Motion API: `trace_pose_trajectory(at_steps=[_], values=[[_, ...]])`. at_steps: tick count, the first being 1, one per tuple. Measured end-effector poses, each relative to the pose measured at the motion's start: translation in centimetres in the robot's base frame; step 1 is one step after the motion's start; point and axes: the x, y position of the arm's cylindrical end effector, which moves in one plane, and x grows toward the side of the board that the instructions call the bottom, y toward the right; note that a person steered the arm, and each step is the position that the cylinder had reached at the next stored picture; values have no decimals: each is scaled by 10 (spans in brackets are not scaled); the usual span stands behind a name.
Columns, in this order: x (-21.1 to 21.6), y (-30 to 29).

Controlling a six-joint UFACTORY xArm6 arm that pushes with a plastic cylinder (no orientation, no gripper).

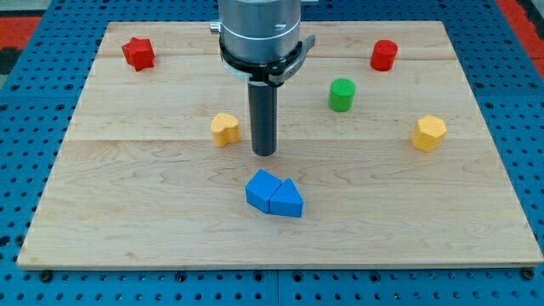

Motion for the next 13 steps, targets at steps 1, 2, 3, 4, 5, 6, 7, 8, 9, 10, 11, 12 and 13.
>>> trace_pose_trajectory(at_steps=[1,2,3,4,5,6,7,8,9,10,11,12,13], values=[[0,-96],[-27,-125],[-41,-36],[-41,84],[-39,88],[-29,13],[-2,81],[7,126],[5,142],[1,178],[1,216],[6,229],[11,173]])
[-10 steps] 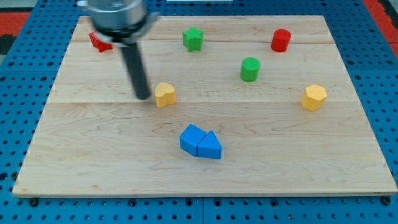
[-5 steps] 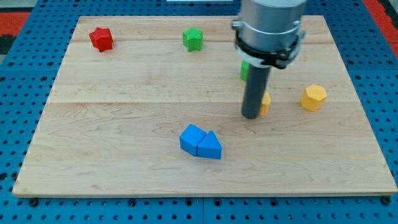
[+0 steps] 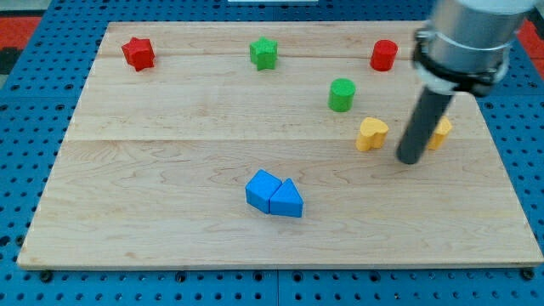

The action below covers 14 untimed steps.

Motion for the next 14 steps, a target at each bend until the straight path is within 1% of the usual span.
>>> trace_pose_trajectory(at_steps=[1,2,3,4,5,6,8,10,11,12,13,14], values=[[-38,-33],[-63,-34],[-62,-36],[-78,-60],[-95,-72],[-100,-88],[-113,-98],[-115,-98],[-108,-82],[-91,-59],[-91,-21],[-90,-14]])
